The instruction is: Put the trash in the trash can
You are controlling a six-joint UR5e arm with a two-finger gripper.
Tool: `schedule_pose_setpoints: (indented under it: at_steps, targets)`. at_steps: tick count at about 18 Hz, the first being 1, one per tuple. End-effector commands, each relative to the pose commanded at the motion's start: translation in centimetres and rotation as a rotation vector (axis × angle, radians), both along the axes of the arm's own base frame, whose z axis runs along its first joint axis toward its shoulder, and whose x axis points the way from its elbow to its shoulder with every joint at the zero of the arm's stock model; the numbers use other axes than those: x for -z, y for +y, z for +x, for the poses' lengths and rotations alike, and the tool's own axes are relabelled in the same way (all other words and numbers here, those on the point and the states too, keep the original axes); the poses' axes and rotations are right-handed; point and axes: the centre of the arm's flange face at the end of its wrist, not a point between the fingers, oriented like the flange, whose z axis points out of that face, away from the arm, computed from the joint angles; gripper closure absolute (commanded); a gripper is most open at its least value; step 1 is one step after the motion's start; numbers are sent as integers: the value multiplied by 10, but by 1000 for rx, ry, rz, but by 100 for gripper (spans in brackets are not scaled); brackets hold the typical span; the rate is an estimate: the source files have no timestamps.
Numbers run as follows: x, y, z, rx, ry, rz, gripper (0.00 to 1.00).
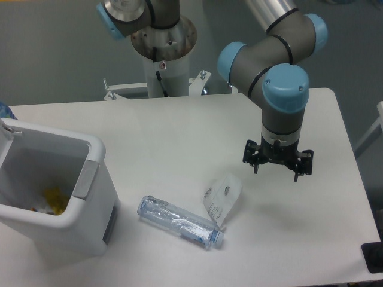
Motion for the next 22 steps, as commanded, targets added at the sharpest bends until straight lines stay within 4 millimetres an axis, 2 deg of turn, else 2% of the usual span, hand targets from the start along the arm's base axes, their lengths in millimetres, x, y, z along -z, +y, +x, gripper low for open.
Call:
schedule_pose_setpoints:
  at_steps: [6, 8, 15, 22]
  targets:
    - [-7, 0, 2, 3, -2, 6, 0]
    - [-3, -2, 5, 2, -9, 0, 0]
    - [30, -13, 34, -13, -64, -30, 0]
    - [73, 14, 64, 21, -87, -41, 0]
